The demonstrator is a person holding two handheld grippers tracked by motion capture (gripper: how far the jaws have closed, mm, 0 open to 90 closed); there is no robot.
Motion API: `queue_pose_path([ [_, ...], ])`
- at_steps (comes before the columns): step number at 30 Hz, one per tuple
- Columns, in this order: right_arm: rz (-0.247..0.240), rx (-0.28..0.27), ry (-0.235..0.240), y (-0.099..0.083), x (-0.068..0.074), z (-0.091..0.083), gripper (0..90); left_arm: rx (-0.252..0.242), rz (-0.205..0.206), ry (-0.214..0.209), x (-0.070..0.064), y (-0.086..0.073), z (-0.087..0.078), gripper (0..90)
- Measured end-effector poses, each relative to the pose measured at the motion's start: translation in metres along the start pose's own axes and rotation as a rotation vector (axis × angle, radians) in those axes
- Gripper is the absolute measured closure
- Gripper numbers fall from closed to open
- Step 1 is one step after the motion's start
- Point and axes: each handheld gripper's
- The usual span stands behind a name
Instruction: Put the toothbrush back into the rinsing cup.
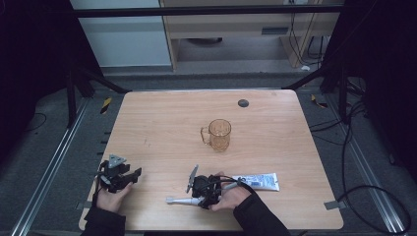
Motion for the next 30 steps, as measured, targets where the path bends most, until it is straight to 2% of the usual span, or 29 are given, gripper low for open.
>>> queue_pose_path([
  [13,0.01,0.011,-0.013,0.0007,0.0003,0.0028,65.7,-0.001,-0.002,0.0,0.0,-0.0001,0.0003,47.5],
  [18,-0.001,0.017,-0.021,0.0015,0.001,0.0039,66.0,0.001,-0.001,0.0,0.0001,0.0,0.0001,47.5],
  [30,0.028,0.024,-0.025,0.0016,0.0008,0.0017,66.8,0.001,-0.002,0.0,0.0004,0.0,0.0002,47.6],
])
Point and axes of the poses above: each handheld gripper's, and its own axes: z roughly forward along the jaws, y roughly out of its top, x roughly to its left, and after that the axes turned 11 degrees about -z, right-handed
